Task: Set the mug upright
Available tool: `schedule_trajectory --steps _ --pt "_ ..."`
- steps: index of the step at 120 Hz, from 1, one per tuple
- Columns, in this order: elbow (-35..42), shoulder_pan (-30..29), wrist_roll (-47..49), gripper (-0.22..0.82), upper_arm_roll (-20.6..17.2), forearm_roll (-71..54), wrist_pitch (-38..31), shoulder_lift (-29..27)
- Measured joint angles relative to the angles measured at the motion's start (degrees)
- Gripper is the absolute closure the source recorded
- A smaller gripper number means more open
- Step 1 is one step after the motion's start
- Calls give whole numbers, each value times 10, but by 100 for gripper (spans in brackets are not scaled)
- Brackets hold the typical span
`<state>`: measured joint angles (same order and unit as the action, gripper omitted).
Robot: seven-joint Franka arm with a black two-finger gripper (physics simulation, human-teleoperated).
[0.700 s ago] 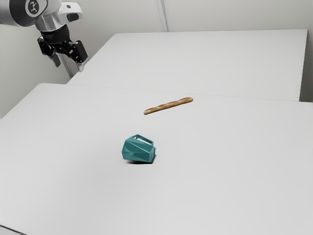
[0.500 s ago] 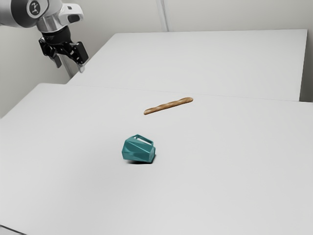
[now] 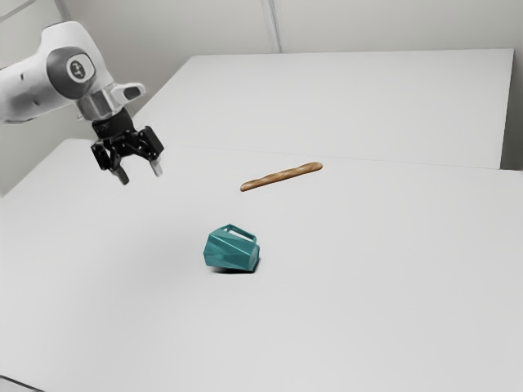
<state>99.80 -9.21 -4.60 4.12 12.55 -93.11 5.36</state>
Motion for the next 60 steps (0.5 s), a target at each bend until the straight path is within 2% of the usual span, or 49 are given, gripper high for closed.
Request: schedule_trajectory --steps 12,60 --pt "28 -39 -1 0 0 59 0 20" --pt "36 -38 -6 0 -3 221 -10 130"
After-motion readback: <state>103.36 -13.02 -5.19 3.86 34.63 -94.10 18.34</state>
